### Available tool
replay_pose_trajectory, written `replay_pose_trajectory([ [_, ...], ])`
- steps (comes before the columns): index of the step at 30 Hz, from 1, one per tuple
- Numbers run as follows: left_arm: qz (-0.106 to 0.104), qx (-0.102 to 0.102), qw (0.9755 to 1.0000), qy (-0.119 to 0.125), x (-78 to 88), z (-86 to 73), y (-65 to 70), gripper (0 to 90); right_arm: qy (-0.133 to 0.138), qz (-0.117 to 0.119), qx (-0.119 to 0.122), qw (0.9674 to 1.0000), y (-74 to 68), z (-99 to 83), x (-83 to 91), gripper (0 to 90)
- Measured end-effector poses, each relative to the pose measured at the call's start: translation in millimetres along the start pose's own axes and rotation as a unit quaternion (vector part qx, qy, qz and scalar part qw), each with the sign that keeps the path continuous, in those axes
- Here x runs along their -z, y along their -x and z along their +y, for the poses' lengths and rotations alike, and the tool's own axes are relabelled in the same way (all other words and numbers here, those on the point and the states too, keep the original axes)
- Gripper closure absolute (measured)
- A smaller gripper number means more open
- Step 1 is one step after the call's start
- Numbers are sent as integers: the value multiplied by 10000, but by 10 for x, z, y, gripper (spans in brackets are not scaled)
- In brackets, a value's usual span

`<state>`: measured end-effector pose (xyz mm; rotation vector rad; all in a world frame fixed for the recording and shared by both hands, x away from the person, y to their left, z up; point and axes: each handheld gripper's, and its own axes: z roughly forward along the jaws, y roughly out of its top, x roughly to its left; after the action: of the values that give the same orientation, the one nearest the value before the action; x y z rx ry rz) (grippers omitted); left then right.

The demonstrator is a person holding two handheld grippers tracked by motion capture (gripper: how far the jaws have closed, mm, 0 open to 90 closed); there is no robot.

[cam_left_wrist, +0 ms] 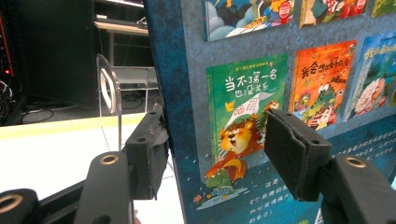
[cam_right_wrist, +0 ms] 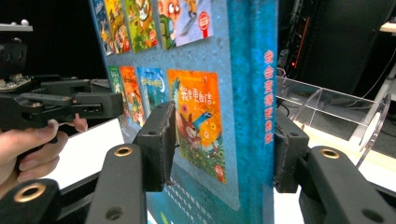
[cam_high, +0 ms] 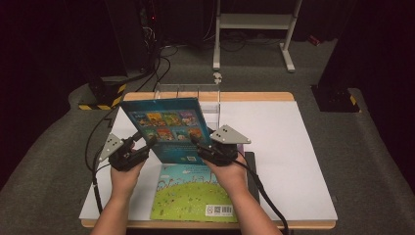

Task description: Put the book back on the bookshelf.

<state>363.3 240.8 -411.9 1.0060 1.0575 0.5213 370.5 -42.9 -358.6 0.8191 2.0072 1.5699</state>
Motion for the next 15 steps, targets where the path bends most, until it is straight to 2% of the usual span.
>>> replay_pose_trajectory([
  [2, 1, 43, 10000, -1, -1, 1, 3, 405, 15, -77, 206, 9998, -24, -9, 2, 505],
  [4, -5, 93, 10000, -12, -2, 9, -1, 406, 10, -39, 218, 9998, -29, -14, 4, 526],
  [5, -33, 112, 9999, -28, 1, 13, -3, 397, 28, 100, 84, 9999, -24, -10, 11, 583],
  [7, -43, 121, 9999, -29, -2, 13, -2, 393, 29, 155, 100, 9998, -29, -11, 13, 589],
  [9, -60, 109, 9999, -35, -2, 13, -7, 392, 36, 160, 227, 9996, -41, -23, 33, 616],
  [13, -81, 158, 9998, 16, -8, 6, 3, 390, 44, 251, 184, 9995, -16, -40, 55, 619],
  [15, -97, 91, 9999, -26, 1, 9, -9, 390, 9, 239, 214, 9995, -18, -52, 64, 613],
])
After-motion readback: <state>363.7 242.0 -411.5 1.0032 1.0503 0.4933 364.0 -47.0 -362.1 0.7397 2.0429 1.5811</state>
